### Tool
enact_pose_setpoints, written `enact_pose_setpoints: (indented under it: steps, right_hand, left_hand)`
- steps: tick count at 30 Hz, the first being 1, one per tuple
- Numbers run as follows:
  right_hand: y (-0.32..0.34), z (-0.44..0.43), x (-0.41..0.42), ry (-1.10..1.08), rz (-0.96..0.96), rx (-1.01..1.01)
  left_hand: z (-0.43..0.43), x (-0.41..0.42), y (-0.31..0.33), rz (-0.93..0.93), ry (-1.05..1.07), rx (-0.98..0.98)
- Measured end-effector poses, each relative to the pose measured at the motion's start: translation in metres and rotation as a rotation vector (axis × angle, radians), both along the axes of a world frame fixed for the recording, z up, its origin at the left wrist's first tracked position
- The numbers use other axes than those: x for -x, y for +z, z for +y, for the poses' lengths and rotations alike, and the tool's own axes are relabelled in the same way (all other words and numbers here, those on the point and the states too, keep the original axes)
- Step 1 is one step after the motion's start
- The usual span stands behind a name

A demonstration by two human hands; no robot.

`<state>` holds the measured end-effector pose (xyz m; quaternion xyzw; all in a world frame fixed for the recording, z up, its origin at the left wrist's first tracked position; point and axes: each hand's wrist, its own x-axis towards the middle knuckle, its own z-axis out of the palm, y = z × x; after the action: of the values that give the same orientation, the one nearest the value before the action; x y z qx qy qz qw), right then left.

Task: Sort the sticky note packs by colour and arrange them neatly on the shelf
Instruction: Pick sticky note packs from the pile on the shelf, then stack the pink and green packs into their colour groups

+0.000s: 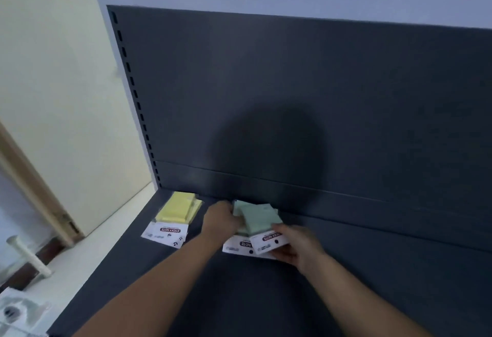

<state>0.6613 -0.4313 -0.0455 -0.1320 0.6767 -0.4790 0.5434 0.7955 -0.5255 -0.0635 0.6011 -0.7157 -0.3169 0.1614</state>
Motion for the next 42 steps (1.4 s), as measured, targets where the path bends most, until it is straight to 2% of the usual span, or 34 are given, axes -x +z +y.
enact_pose_setpoints:
  steps: [3,7,12,15,18,20,23,26,30,35,42]
  right_hand:
    - [-0.003,0.002,-0.007,0.139,0.23,-0.056]
    - [-0.001,-0.002,-0.016,0.371,0.542,-0.174]
    - [0.004,-0.006,-0.023,0.479,0.726,-0.238]
    - [0.004,-0.001,-0.02,0.503,0.808,-0.244]
    - [0.011,0.012,-0.003,0.461,0.879,-0.196]
    - [0.016,0.027,0.015,0.403,0.979,-0.165]
    - [0.027,0.06,0.047,0.355,1.131,-0.147]
    - [0.037,0.112,0.092,0.316,1.252,-0.19]
    - [0.05,0.213,0.16,0.188,1.332,-0.302]
    - [0.068,0.377,0.244,-0.009,1.264,-0.451]
    - [0.083,0.547,0.315,-0.26,1.273,-0.568]
  left_hand:
    - [-0.007,-0.004,-0.001,-0.096,-0.092,0.05]
    - [-0.013,-0.008,-0.005,0.02,-0.114,-0.064]
    - [-0.017,-0.006,-0.006,0.045,-0.09,-0.05]
    - [-0.013,-0.005,-0.001,0.048,-0.071,-0.011]
    - [-0.003,0.002,0.006,0.038,-0.086,0.173]
    - [0.009,0.014,0.013,0.057,-0.165,0.242]
    - [0.038,0.046,0.023,0.045,-0.367,0.239]
    - [0.082,0.093,0.031,-0.01,-0.609,0.227]
    - [0.156,0.17,0.042,0.021,-0.792,0.192]
    - [0.275,0.276,0.055,-0.004,-1.029,0.263]
    - [0.405,0.392,0.078,0.018,-1.187,0.345]
